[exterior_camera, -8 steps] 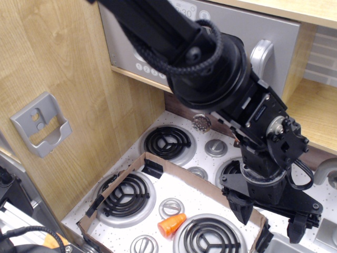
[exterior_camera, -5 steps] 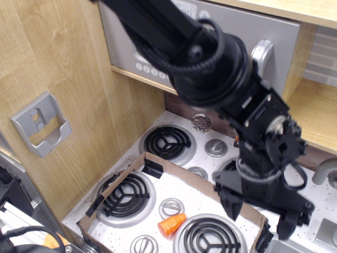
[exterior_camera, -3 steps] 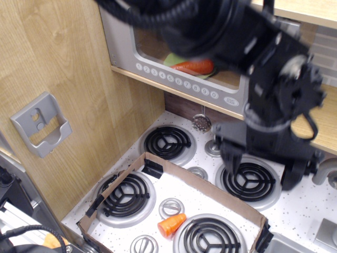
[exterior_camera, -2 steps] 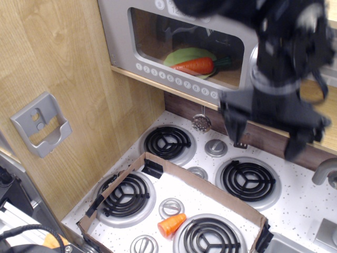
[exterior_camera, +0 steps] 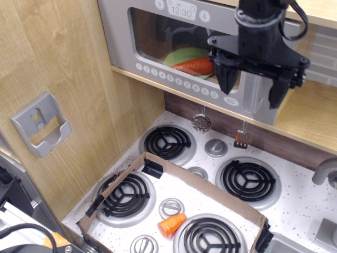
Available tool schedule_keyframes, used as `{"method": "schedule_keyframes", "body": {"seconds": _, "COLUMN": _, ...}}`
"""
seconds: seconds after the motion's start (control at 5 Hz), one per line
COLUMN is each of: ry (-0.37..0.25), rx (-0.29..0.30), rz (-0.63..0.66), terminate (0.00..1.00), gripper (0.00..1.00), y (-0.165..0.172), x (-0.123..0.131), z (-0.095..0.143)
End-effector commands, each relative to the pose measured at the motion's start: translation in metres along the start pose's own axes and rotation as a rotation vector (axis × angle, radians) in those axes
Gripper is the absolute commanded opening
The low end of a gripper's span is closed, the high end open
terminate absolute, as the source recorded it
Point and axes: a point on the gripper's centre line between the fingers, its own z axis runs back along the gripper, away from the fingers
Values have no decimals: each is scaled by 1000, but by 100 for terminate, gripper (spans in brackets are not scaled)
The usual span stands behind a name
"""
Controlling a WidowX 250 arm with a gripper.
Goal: Open microwave
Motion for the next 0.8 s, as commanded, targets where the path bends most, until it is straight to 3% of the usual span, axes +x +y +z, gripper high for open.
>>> {"method": "schedule_keyframes", "body": {"seconds": 0.0, "ry": -54, "rx": 36, "rz": -20, "terminate": 0, "gripper": 100, "y": 6, "x": 22, "z": -2}}
{"method": "schedule_keyframes", "body": {"seconds": 0.6, "ry": -57, "rx": 11, "rz": -70, "terminate": 0, "gripper": 100, "y": 11, "x": 39, "z": -11}}
